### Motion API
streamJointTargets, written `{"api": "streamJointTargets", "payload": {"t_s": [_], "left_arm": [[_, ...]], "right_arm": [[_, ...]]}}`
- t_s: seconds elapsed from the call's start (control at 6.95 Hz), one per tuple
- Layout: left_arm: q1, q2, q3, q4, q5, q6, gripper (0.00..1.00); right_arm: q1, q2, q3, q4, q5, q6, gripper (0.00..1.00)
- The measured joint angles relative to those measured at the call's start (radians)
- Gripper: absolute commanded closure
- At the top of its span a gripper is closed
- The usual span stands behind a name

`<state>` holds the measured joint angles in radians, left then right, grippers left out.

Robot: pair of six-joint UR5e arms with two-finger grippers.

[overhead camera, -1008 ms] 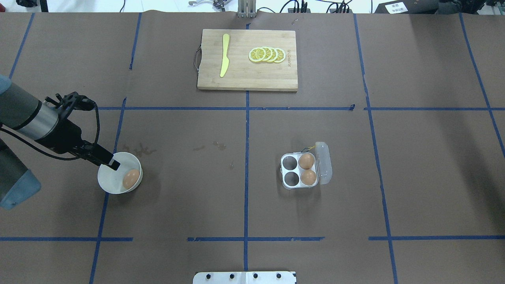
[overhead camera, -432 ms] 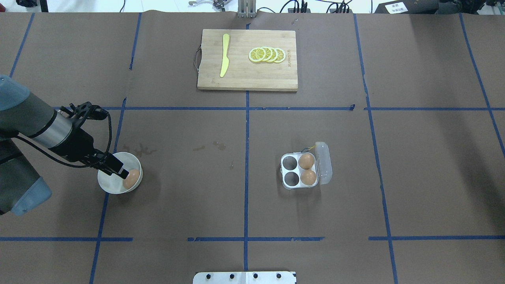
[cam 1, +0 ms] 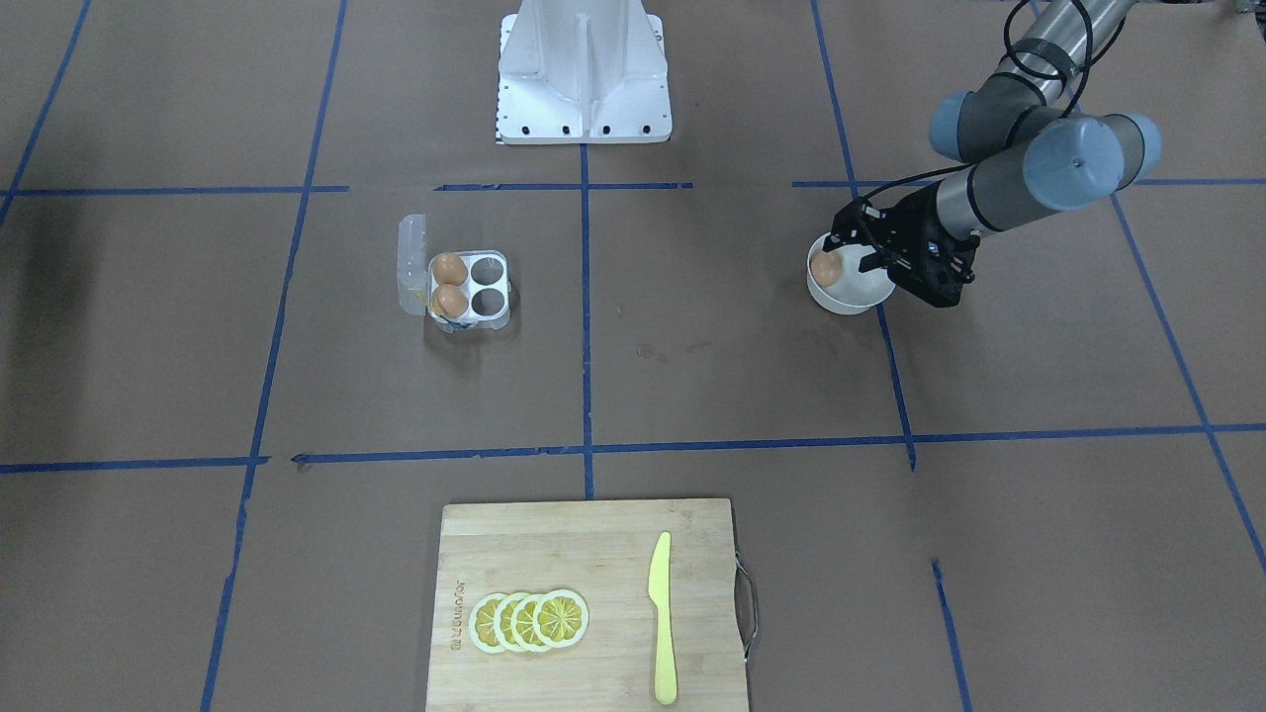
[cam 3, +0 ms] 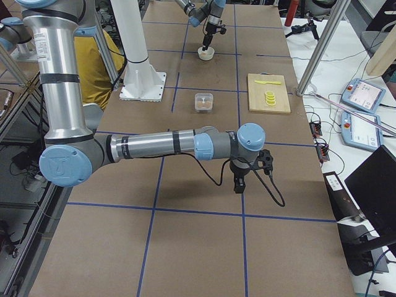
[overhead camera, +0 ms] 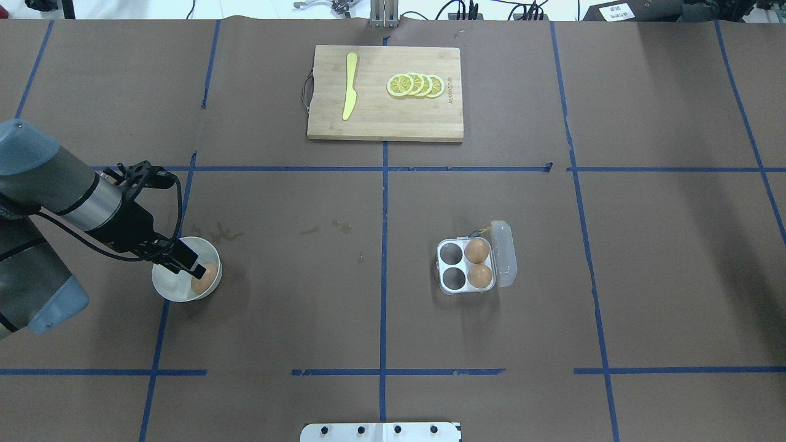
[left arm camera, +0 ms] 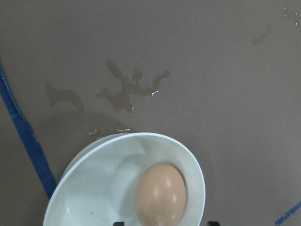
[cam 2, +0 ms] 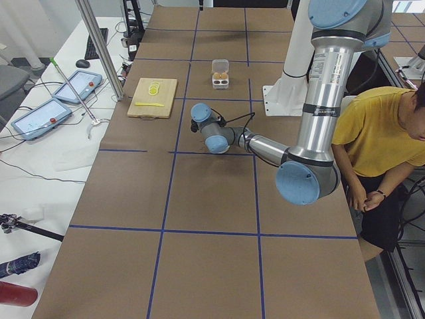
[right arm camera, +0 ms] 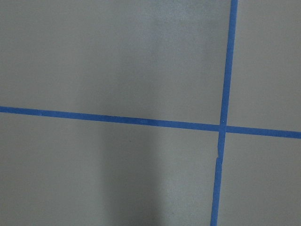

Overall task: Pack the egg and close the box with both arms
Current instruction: 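Close the left gripper on the brown egg inside the bowl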

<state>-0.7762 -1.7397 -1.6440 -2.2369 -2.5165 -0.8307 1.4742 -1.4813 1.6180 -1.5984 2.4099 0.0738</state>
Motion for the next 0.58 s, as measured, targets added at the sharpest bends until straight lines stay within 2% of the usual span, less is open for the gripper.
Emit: {"api": "streamJointTargets", "payload": {"t_s": [0.58], "left_arm": [[0.006, -0.015, 0.027, 0.0, 0.001, 0.004, 0.38]], "right_arm": [[0.0, 0.001, 0.0, 0.0, 0.0, 0.001, 0.0]]}}
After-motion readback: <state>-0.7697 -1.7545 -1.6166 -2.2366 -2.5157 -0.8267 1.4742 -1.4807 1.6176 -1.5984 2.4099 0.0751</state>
